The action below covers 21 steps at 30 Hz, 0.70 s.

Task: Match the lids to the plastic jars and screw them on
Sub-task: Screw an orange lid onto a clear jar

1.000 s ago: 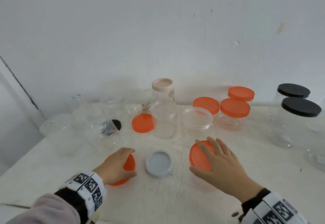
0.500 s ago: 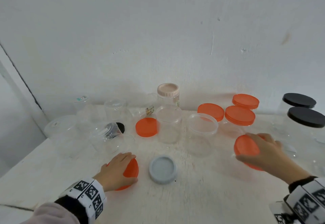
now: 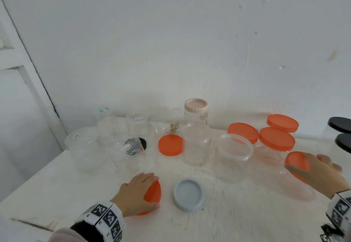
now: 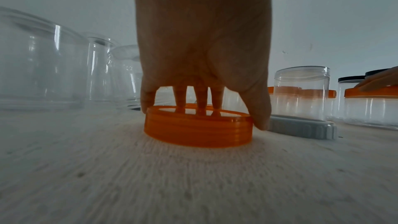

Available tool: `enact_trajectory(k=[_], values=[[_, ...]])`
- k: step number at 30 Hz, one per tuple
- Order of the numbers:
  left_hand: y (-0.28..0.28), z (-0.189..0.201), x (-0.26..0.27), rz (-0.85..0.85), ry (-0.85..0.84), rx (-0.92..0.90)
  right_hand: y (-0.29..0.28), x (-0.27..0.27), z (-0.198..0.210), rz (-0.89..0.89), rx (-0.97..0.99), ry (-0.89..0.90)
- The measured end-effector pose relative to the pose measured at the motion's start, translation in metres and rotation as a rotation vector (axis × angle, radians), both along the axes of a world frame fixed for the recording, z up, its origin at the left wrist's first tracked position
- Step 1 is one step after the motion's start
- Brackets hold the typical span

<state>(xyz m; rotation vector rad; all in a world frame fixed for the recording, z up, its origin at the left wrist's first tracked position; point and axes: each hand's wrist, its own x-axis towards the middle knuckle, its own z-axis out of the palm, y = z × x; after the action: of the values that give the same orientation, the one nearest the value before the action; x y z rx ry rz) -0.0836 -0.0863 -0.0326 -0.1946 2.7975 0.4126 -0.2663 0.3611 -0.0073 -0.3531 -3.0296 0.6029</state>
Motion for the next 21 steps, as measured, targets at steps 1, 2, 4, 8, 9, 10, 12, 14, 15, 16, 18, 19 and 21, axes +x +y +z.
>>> enact_trajectory(k=[1, 2, 4, 8, 9, 10, 12, 14, 15, 16, 18, 19, 21], values=[[-0.001, -0.001, 0.000, -0.003, 0.000, 0.001, -0.001, 0.000, 0.001, 0.004, 0.009, -0.006], [-0.002, -0.002, 0.000, -0.006, 0.001, 0.003, -0.003, 0.000, 0.003, 0.007, 0.021, -0.012], [-0.003, -0.003, 0.000, -0.008, 0.006, 0.010, -0.011, 0.003, 0.010, 0.019, 0.030, 0.013], [-0.007, -0.001, 0.000, 0.016, 0.014, 0.066, -0.054, 0.015, 0.034, 0.196, 0.014, 0.270], [-0.008, 0.000, 0.001, 0.028, 0.030, 0.094, -0.071, 0.020, 0.041, 0.264, -0.013, 0.341], [-0.009, 0.002, 0.002, 0.041, 0.050, 0.128, -0.090, 0.025, 0.047, 0.335, -0.049, 0.397], [-0.013, 0.007, 0.007, 0.057, 0.087, 0.191, -0.130, 0.034, 0.056, 0.483, -0.113, 0.467], [-0.019, 0.013, 0.014, 0.069, 0.106, 0.244, -0.172, 0.044, 0.060, 0.618, -0.140, 0.470], [-0.023, 0.016, 0.018, 0.082, 0.112, 0.269, -0.193, 0.049, 0.060, 0.685, -0.139, 0.454], [-0.029, 0.020, 0.023, 0.102, 0.122, 0.297, -0.213, 0.053, 0.059, 0.755, -0.138, 0.429], [-0.041, 0.025, 0.034, 0.143, 0.154, 0.355, -0.252, 0.061, 0.054, 0.888, -0.157, 0.362], [-0.048, 0.026, 0.039, 0.158, 0.174, 0.379, -0.271, 0.063, 0.050, 0.942, -0.165, 0.327], [-0.064, 0.028, 0.050, 0.196, 0.219, 0.421, -0.306, 0.068, 0.043, 1.025, -0.144, 0.268]])
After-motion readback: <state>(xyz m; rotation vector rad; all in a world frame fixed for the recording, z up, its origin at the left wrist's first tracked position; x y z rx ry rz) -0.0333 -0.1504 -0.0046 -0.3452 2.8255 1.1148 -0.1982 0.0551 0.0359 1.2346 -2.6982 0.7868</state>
